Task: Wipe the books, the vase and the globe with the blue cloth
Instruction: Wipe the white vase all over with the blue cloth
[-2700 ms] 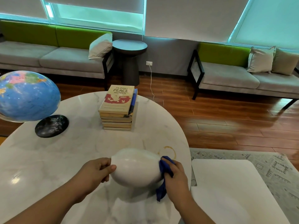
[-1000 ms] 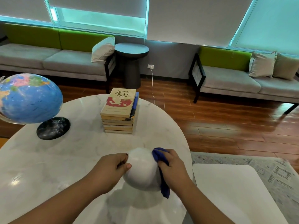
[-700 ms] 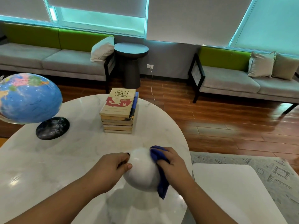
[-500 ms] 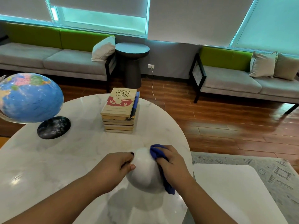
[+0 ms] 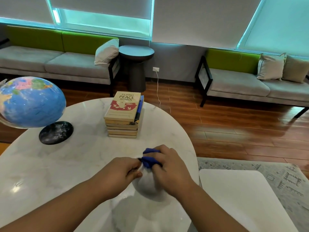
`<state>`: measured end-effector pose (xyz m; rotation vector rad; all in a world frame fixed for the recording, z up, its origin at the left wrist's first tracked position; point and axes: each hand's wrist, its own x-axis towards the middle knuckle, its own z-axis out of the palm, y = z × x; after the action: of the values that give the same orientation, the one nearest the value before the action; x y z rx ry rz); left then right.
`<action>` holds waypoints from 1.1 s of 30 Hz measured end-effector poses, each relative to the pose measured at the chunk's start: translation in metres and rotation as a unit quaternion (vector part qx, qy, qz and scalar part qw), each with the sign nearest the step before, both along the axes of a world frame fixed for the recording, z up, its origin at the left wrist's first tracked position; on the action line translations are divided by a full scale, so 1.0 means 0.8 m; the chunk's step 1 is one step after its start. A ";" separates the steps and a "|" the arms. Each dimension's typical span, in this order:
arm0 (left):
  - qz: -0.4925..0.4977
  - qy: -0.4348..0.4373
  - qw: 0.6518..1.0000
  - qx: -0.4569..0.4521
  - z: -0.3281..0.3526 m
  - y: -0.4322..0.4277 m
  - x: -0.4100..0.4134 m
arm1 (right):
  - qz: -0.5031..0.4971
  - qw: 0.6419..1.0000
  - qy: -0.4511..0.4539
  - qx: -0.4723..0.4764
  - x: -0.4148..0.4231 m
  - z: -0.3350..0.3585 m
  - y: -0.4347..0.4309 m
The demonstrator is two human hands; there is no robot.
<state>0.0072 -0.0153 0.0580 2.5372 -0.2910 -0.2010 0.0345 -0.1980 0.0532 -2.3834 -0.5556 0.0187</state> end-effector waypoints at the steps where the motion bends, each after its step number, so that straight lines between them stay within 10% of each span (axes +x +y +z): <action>1: 0.012 0.007 1.000 -0.013 -0.001 0.000 0.000 | 0.016 0.999 -0.026 -0.013 -0.010 0.001 0.002; 7: 0.090 0.047 0.993 -0.064 -0.019 0.005 -0.004 | 0.031 0.995 -0.096 0.019 -0.053 -0.049 -0.026; 11: 0.111 0.065 0.988 -0.089 -0.022 0.010 -0.006 | -0.134 0.972 0.026 0.191 -0.037 -0.068 -0.040; 21: 0.177 0.094 0.973 -0.111 -0.010 -0.002 -0.001 | 0.039 0.994 -0.089 0.049 -0.063 -0.064 -0.012; 28: 0.212 0.134 0.953 -0.172 -0.009 -0.002 -0.007 | -0.169 0.970 0.039 0.171 -0.023 -0.071 -0.029; 33: 0.245 0.173 0.926 -0.227 -0.006 -0.004 0.001 | 0.000 0.998 -0.063 0.028 -0.037 -0.043 0.010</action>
<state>0.0078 -0.0183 0.0533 1.9869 0.3943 -0.3343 0.0050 -0.1900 0.0187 -2.3414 -0.6069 -0.1476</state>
